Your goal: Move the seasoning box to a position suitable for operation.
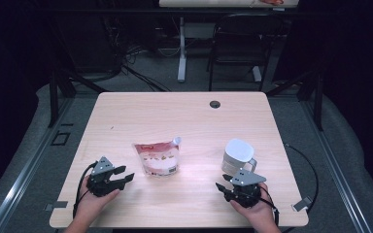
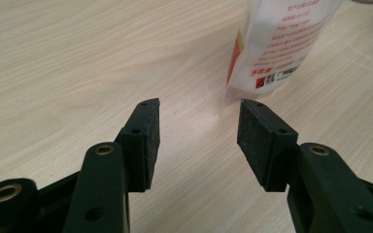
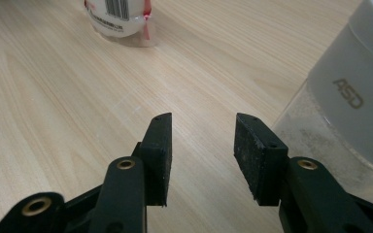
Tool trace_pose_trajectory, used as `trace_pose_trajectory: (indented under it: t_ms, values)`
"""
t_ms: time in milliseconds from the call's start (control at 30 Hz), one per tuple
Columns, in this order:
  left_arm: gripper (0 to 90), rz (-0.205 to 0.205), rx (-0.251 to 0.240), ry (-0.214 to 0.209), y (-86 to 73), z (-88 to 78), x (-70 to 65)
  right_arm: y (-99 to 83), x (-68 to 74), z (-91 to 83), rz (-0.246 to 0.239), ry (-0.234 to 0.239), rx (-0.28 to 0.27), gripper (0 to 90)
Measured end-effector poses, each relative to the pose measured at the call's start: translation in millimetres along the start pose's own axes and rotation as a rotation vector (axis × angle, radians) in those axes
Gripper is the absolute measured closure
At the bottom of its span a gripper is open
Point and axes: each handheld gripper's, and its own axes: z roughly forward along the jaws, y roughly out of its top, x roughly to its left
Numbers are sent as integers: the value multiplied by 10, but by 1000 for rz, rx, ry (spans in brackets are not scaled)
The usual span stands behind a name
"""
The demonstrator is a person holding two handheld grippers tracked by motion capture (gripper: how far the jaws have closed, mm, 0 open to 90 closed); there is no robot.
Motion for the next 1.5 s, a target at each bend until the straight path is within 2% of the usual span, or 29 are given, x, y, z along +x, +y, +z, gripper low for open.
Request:
trace_pose_trajectory:
  t_ms: [267, 300, 400, 467, 567, 767, 900, 933, 967, 1033, 1167, 1267, 1500]
  values:
    - [508, -20, 7, 1, -13, -3, 62, -54, -96, -33, 63, -28, -3, 588]
    - [508, -40, -6, 5, -20, -20, 85, -54, -110, -46, 65, -25, -1, 588]
    - [507, -56, -17, 2, -27, -39, 116, -60, -120, -70, 79, -32, -9, 587]
    - [506, -88, -27, 8, -38, -51, 151, -76, -134, -129, 91, -58, -17, 587]
    - [507, -104, -41, 8, -42, -65, 170, -105, -160, -217, 109, -99, -31, 588]
    - [504, -104, -35, 13, -45, -69, 183, -168, -291, -364, 171, -166, -55, 596]
    - [505, -114, -46, 14, -42, -81, 189, -215, -379, -420, 222, -198, -63, 626]
    - [505, -114, -46, 14, -42, -81, 189, -215, -379, -420, 222, -198, -63, 626]
    - [506, -116, -46, 16, -41, -85, 191, -230, -416, -448, 236, -226, -59, 635]
    - [507, -115, -43, 13, -40, -93, 194, -239, -441, -464, 258, -251, -59, 641]
    - [508, -115, -40, 8, -41, -83, 199, -248, -492, -486, 307, -328, -80, 633]
    - [508, -111, -26, -6, -41, -64, 199, -249, -533, -461, 310, -366, -73, 616]
    - [511, -108, -24, -10, -37, -54, 191, -248, -622, -296, 292, -380, -31, 592]
